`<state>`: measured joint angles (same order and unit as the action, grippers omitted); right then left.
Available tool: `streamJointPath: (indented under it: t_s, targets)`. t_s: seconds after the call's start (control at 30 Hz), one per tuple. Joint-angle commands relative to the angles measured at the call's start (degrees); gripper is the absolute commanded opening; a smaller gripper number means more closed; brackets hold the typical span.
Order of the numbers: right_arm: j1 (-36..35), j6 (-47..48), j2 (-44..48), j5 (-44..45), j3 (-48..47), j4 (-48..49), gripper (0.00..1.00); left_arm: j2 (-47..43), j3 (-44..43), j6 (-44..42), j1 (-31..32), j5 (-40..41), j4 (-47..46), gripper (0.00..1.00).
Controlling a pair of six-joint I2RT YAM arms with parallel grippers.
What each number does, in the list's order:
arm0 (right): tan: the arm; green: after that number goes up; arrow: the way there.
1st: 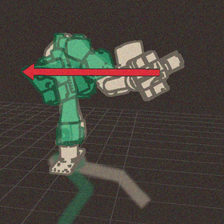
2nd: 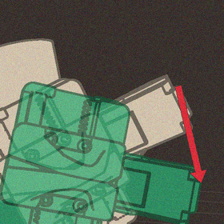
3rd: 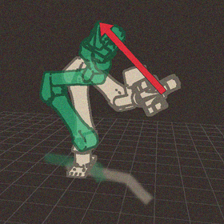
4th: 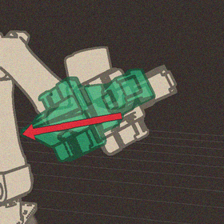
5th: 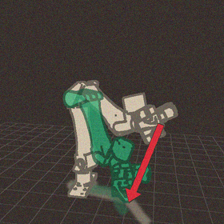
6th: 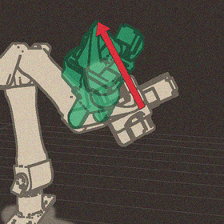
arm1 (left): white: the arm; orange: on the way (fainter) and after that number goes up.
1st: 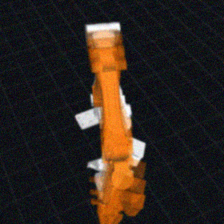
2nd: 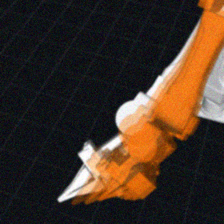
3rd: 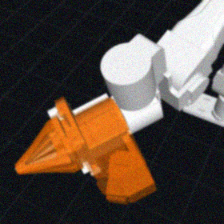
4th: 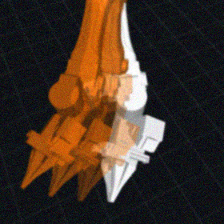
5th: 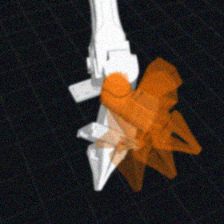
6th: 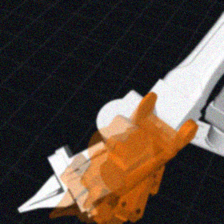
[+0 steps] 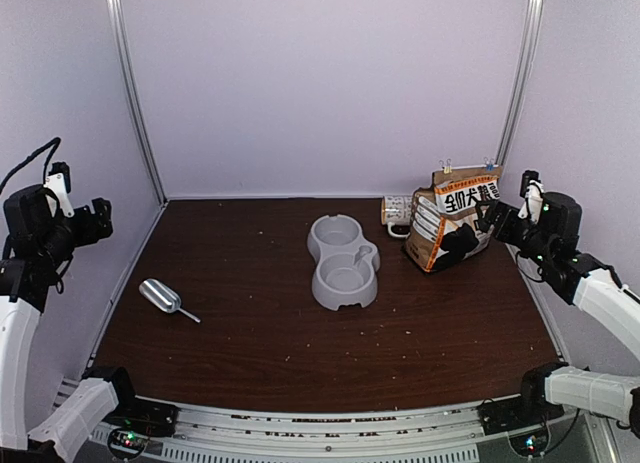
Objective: Serve the pet food
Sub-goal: Move the pet food bag to the center of the board.
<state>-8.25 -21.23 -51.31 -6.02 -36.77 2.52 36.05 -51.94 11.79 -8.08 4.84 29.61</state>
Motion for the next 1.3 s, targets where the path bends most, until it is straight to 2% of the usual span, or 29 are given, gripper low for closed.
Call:
streamJointPath:
  t_s: [0.0,0.27,0.47,0.63,0.77,0.87,1.03,1.27]
  targets:
    - [0.3,-0.1,1.1,-1.1,-0.3,-0.4,1.00,0.9,-0.3,-0.2,0.0,-0.8,-2.7,0.98]
    - [0.3,-0.4,-0.1,-0.4,-1.3,-2.7,1.00,1.6,0.9,-0.3,0.0,-0.1,-3.6,0.98]
    - [-0.9,-2.4,-3.9,2.1,-7.8,-11.5,0.99,6.9,-3.3,-0.3,1.6,-8.1,-2.9,0.95]
    - [-7.6,-2.8,-7.8,15.8,-16.7,-21.6,0.98,13.2,-13.0,-0.7,11.3,-9.1,-0.9,0.95]
    - [-13.8,-5.7,-12.3,23.8,-22.6,-24.3,0.99,16.6,-18.8,-1.1,17.2,-11.2,-2.2,0.95]
    - [-17.5,-8.0,-17.7,29.0,-28.1,-25.2,0.99,17.3,-17.1,-2.0,17.5,-12.5,-5.0,0.96]
    - [-20.6,-11.5,-27.6,35.2,-39.9,-28.1,0.98,18.2,-12.1,-3.5,17.4,-6.1,-3.7,0.97]
    - [-21.7,-15.0,-40.1,43.2,-51.9,-32.4,0.99,18.8,-11.5,-2.1,17.4,-9.7,-4.3,0.97]
